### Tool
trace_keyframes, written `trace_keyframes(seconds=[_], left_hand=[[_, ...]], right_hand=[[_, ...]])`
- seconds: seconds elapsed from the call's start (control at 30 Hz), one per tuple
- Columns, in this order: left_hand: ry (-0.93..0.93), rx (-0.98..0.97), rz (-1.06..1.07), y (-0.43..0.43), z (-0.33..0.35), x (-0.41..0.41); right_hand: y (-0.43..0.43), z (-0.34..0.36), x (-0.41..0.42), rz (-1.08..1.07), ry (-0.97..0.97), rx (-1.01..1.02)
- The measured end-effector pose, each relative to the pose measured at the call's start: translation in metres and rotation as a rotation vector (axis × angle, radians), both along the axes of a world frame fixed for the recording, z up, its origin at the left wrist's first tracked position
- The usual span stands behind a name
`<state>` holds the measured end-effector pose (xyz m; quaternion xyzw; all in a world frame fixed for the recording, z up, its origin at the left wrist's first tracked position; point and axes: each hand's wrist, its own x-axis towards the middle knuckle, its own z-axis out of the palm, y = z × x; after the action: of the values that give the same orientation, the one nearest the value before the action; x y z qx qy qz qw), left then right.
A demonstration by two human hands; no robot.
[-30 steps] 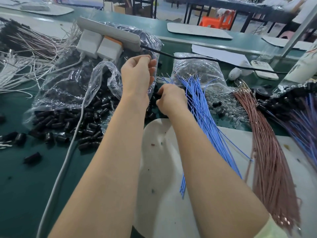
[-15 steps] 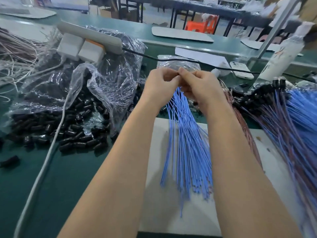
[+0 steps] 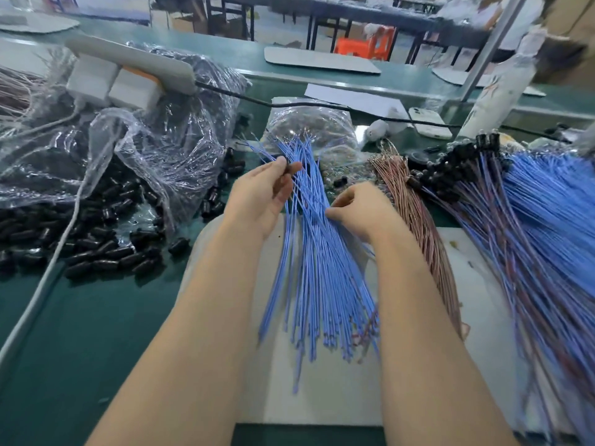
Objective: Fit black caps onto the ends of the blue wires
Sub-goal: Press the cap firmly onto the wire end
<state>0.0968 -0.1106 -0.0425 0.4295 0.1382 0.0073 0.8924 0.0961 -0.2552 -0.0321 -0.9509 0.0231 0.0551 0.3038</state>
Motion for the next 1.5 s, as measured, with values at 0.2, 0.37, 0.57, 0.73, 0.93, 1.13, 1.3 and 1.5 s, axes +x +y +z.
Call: trace_keyframes(seconds=[0.2,0.37,0.57,0.73,0.93,1.13,1.3,1.5], left_hand=[[0.068,-0.223,-0.073,-0.001,-0.003,-0.003],[0.057,-0.189,-0.063,0.0,-0.003,-0.005],[-0.027,0.036,-0.041,-0.005,-0.005,-0.005],[0.0,-0.044,-0.129,-0.007,-0.004,-0.008],[0.097,-0.062,-0.335,-0.011,0.002,-0.013],[0.022,-0.007,-0.277,-0.011,-0.003,-0.009],[0.048,-0.071,-0.207,-0.009,-0.005,-0.005],[-0.018,-0.124,-0.178,-0.009,-0.006,-0.007]], right_hand=[[0.003,0.001,-0.003,0.052,-0.006,-0.04],[0.002,0.0,-0.006,-0.017,-0.037,0.086],[-0.01,0.016,-0.008,-0.031,0.072,1.547],[-0.01,0.012,-0.011,0.134,0.126,1.987],[-0.004,0.007,-0.011,0.305,-0.005,1.814],[-0.001,0.01,-0.014,0.346,-0.006,1.944],[-0.002,-0.002,-0.003,-0.326,-0.355,1.633],[0.006,-0.005,-0.001,-0.415,-0.463,1.443]])
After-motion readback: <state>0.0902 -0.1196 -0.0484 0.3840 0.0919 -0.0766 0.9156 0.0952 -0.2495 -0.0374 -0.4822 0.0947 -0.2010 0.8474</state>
